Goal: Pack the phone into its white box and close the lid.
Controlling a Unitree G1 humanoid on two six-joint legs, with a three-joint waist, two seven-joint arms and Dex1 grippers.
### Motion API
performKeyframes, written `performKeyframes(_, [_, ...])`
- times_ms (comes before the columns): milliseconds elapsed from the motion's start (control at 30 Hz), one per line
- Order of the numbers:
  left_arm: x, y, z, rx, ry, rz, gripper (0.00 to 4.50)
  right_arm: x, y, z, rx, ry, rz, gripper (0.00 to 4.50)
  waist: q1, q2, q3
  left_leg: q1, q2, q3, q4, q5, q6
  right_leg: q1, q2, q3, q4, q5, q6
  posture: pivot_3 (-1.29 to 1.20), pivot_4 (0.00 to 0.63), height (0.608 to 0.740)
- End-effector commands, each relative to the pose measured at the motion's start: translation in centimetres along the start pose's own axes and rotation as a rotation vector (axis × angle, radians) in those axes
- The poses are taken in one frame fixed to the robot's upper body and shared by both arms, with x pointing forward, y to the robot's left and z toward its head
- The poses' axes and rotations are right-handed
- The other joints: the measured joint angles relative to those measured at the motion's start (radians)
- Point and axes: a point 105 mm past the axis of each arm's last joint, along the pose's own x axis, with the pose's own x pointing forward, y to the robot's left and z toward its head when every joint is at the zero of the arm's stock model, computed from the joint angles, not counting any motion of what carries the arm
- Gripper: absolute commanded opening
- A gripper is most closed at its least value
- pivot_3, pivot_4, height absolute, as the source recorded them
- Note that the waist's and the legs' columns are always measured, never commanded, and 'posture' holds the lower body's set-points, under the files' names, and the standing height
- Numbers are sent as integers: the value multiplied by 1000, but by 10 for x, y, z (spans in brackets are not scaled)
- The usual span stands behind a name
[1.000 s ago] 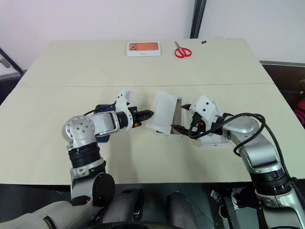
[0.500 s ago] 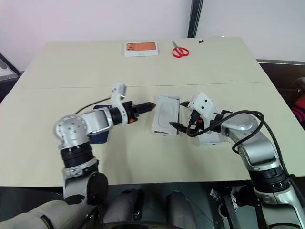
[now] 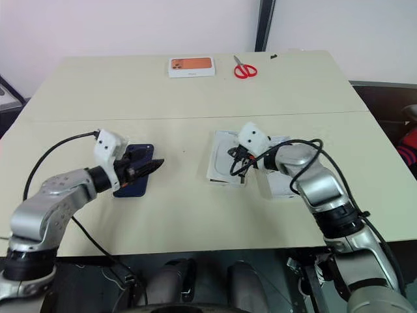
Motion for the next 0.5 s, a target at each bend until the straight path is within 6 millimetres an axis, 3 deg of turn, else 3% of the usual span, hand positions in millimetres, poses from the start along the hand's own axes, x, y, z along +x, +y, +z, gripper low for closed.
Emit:
performKeyframes(33, [-11, -12, 4, 115, -23, -63, 2783, 9, -7, 6, -29, 13, -23, 48, -1, 0, 0, 0, 0, 0, 0, 0, 1, 0, 0, 0, 0, 0, 0, 0, 150, 740])
performKeyframes(233, [-23, -25, -8, 112, -3, -121, 2783, 21, -10, -9, -93, 99, -31, 48, 3, 0, 0, 0, 0, 0, 0, -3, 4, 0, 0, 0, 0, 0, 0, 0, 150, 740])
performKeyframes(500, [-28, -35, -14, 98, 16, -143, 2783, 19, -34, -17, -216, 167, -139, 48, 1, 0, 0, 0, 0, 0, 0, -3, 5, 0, 0, 0, 0, 0, 0, 0, 150, 740])
